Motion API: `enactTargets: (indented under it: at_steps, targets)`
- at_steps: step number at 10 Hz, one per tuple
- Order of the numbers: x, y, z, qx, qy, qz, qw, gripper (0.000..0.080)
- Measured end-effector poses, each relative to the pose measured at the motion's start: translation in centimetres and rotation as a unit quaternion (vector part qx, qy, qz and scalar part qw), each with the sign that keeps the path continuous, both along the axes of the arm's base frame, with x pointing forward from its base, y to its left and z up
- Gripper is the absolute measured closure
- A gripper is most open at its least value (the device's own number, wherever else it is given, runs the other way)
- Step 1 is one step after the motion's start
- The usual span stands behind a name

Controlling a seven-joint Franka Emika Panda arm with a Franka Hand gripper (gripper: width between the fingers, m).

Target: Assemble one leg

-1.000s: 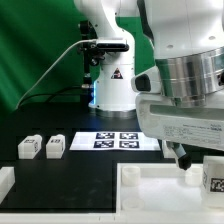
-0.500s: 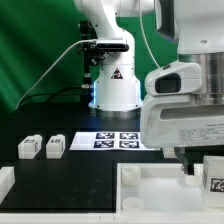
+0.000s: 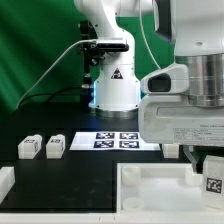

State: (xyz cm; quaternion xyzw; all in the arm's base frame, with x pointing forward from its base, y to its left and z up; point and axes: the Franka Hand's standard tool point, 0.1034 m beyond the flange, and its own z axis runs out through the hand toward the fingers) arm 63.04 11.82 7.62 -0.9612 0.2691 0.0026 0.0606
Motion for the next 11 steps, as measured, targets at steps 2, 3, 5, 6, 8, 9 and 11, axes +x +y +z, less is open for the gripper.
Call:
enactTargets:
  at_steps: [2,3,5,6,8,9,11]
  targets:
    - [-0.07,0.25,-0.05,0.011,0.032,-0.248,0.968,0.0498]
    - [0.02,0.29,-0.11,0.022,0.047,-0.338,0.940,0.0498]
    - [0.22,-0.01,-0.16,0.049,0.070,-0.486,0.870,0.0502]
    - [0.20,-0.04,-0.25,0.054,0.072,-0.521,0.849,0.0502]
    - [0.14,0.02,-0.30,0.053,0.072,-0.516,0.852,0.0426]
    - [0.13,0.02,-0.31,0.053,0.069,-0.492,0.866,0.0286]
    - [0.13,0.10,-0.42,0.053,0.056,-0.446,0.892,0.0193]
